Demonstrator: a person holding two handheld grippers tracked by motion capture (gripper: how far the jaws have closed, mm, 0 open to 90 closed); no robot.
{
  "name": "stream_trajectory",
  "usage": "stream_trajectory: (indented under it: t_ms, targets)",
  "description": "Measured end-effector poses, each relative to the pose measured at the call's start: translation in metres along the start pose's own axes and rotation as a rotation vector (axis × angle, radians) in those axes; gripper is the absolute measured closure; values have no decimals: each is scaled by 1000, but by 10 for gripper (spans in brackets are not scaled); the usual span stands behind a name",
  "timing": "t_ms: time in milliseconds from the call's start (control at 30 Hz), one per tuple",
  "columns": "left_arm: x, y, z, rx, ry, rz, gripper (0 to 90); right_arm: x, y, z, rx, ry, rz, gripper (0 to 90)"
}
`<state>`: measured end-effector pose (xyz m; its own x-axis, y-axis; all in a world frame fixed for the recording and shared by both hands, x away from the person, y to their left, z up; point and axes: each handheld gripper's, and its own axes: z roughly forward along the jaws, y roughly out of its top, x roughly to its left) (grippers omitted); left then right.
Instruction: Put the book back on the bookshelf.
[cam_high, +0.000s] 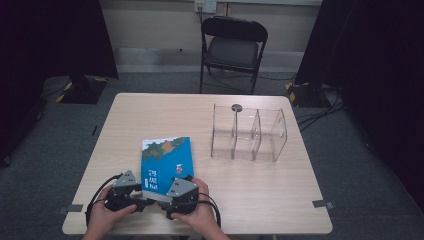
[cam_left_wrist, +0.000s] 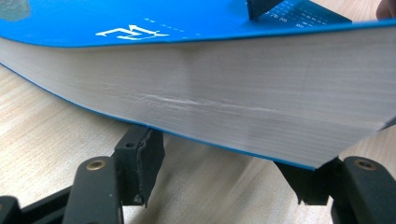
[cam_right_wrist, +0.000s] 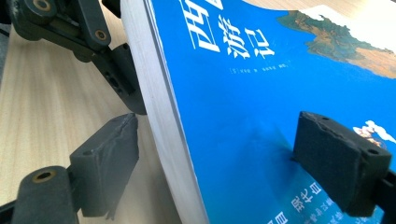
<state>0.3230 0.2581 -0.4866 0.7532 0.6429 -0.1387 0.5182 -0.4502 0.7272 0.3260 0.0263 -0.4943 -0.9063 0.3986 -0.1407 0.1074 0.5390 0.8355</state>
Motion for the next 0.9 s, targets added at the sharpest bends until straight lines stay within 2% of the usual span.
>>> stream_trajectory:
  t_ms: [200, 333, 467, 567, 667, 833, 900]
  targets:
    - [0, 1, 0, 0, -1, -1, 354, 0, -1, 2, -7, -9, -7, 141]
    - [-1, 2, 0, -1, 5, -8, 355, 4, -2, 3, -2, -39, -48, 142]
    - [0, 2, -1, 3, -1, 5, 355, 8, -1, 5, 21, -66, -105, 144]
    - [0, 2, -1, 4, 3, 7, 355, 8, -2, 5, 9, -74, -86, 154]
    - [0, 3, -1, 6, -3, 6, 355, 10, -2, 6, 18, -90, -112, 154]
    - [0, 3, -1, 8, -1, 5, 355, 8, -1, 9, 20, -92, -117, 156]
    - [0, 3, -1, 6, -2, 6, 355, 7, 0, 9, 29, -108, -140, 228]
